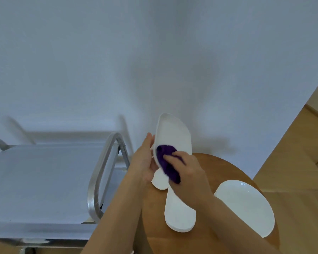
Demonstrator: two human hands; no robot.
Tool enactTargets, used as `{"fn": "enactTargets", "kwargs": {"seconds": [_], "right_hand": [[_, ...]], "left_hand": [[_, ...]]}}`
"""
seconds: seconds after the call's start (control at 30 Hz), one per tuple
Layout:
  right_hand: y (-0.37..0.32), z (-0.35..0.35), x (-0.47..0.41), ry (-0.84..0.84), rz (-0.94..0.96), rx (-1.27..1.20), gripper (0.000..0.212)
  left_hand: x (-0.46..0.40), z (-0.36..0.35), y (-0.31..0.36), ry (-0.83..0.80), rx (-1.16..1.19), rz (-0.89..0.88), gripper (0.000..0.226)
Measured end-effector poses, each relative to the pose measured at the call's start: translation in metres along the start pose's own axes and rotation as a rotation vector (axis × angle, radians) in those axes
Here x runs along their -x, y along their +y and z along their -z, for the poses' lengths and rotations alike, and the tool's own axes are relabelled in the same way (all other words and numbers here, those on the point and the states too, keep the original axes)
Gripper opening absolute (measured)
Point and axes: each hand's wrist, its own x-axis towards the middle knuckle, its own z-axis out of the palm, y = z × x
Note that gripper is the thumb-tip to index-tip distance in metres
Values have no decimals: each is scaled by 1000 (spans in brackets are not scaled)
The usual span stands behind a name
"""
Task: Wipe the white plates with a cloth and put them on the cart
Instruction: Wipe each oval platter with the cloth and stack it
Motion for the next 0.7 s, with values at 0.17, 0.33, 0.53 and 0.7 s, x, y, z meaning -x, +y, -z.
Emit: {"fn": "enactTargets", "kwargs": {"seconds": [0.17,0.33,0.53,0.7], "right_hand": [[19,31,-24,88,-642,-1088,37],[36,46,-21,12,-643,-1609,47],[46,48,-14,-74,-962,-1480,49],[60,40,-26,504,-1072,-981,29]], "left_hand": [[-9,24,5,56,-425,-134,72],[-12,41,-1,-193,65,48,77],[-10,41,-1,-241,424,-6,32],[-6,42,0,-180,226,-127,29]]}}
